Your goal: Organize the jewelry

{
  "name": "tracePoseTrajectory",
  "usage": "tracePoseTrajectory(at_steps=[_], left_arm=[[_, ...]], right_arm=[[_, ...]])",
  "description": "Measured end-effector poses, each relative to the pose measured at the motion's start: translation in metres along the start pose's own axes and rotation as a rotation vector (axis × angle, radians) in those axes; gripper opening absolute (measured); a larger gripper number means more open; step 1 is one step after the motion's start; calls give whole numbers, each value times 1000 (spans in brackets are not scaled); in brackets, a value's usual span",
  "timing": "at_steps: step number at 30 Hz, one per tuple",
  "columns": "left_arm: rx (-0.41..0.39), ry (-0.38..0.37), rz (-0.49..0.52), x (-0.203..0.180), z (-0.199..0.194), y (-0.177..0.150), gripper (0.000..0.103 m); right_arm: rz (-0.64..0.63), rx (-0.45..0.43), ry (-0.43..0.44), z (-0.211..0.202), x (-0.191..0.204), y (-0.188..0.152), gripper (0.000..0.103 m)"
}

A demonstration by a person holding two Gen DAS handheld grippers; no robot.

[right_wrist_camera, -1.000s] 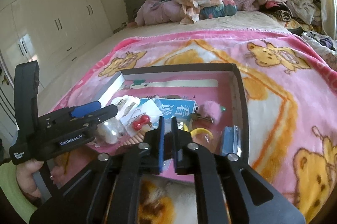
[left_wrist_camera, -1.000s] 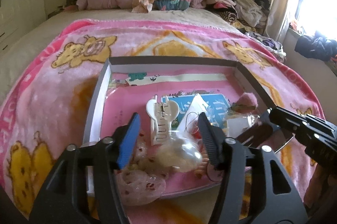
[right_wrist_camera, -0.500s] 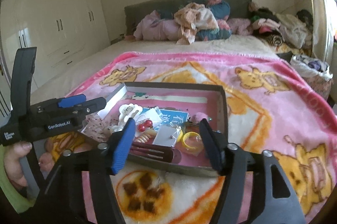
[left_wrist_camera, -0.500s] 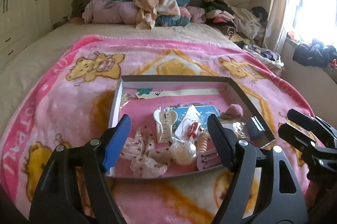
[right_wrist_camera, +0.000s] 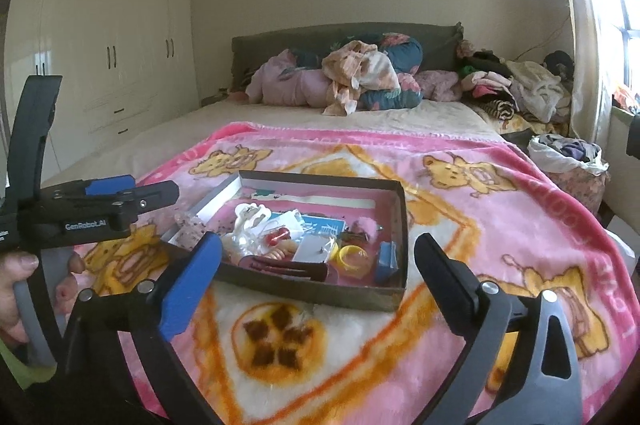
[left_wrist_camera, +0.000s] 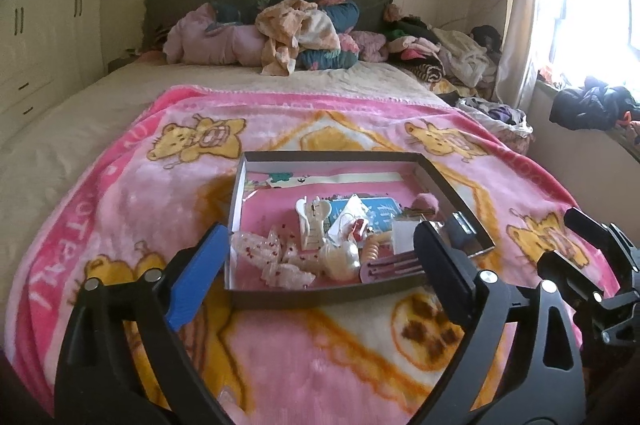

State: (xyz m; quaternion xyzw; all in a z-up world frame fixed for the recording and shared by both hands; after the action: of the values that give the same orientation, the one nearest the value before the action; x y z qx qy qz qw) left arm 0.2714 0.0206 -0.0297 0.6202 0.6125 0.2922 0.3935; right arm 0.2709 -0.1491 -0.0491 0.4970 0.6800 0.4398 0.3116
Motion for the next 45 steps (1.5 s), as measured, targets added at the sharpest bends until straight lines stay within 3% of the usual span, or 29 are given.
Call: tracePoseTrajectory(at_steps=[3, 22, 45], left_arm=[[-5, -3, 1, -1, -9, -5, 91], [-67, 4, 2, 1, -48, -42, 91], [-114, 43, 26, -7, -63, -74, 91]], right_arm=[[2, -9, -4, -5, 1, -2, 96], [-17, -57, -63, -39, 0, -31, 96], [-46, -123, -126, -59, 0, -65, 96]])
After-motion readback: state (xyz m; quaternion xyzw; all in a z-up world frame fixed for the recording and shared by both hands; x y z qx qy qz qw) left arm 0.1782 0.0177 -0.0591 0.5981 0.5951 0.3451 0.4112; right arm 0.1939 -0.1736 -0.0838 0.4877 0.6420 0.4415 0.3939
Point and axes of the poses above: each gripper's, at about its wrist camera, not at the fingertips, and z roughly the way its jaws point, x to its left, y to its top, the point moved 7 cm from there along z, roughly the way its jaws point, and after that the axes turned 4 degrees about -y, right-handed, at the moved point
